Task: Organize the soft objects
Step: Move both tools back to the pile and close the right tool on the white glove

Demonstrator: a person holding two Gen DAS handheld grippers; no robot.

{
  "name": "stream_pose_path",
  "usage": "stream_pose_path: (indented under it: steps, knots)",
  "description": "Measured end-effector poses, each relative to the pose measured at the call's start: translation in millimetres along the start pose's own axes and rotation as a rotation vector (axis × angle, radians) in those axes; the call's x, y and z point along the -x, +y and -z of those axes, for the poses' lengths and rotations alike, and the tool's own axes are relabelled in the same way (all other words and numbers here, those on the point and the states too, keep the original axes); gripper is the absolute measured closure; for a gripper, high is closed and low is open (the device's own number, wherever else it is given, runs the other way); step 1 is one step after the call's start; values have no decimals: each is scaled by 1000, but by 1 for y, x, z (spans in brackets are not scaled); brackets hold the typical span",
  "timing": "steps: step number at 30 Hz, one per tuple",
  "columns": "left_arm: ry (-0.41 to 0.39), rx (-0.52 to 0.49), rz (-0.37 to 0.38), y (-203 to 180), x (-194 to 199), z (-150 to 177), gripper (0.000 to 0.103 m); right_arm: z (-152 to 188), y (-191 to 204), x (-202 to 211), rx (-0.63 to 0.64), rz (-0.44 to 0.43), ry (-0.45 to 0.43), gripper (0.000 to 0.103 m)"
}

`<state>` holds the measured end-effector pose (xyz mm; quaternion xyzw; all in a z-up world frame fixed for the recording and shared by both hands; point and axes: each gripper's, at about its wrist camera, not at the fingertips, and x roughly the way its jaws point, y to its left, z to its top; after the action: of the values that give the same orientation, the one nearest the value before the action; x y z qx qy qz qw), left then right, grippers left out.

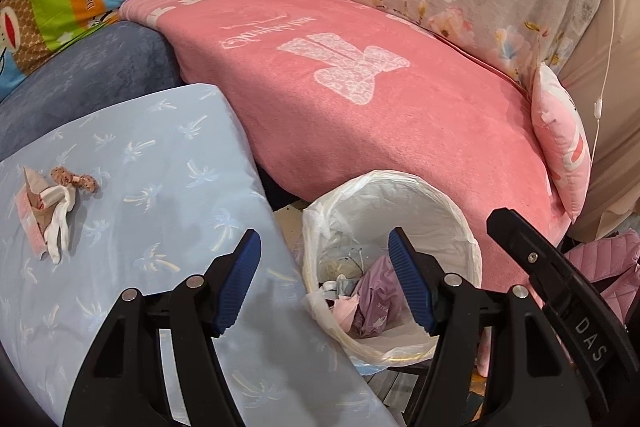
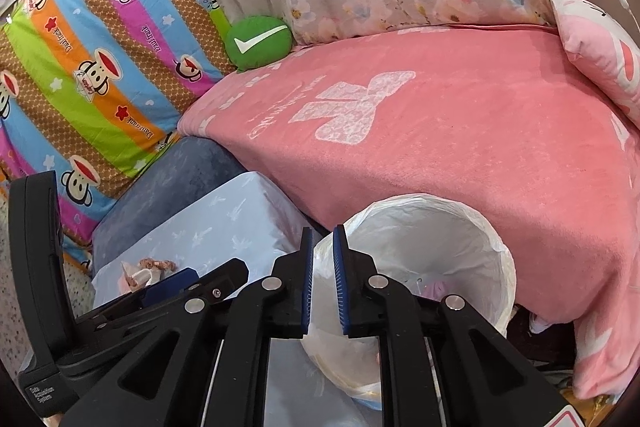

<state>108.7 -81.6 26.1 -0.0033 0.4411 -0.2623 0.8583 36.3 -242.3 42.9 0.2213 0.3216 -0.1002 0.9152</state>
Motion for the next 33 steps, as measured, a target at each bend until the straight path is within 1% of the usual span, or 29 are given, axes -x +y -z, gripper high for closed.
stream_pose_path:
  steps: [5, 14, 21, 31, 32, 33]
  knots:
    - [0, 41, -14, 20, 2, 3, 40, 9, 19, -10, 36, -15, 31, 91]
    - [-7, 126, -49, 65, 9, 9, 40, 27, 66, -29, 109, -53, 84, 91]
    - [-20, 205, -92, 109, 19, 17, 40, 42, 105, -45, 165, -83, 126, 91]
    - [-21, 313, -173, 177, 32, 31, 40, 68, 166, -72, 252, -128, 189, 91]
    - [-22, 324, -179, 185, 33, 33, 40, 71, 173, -75, 263, -132, 196, 91]
    - [-21, 333, -185, 191, 33, 34, 39, 73, 179, -78, 270, -136, 200, 88]
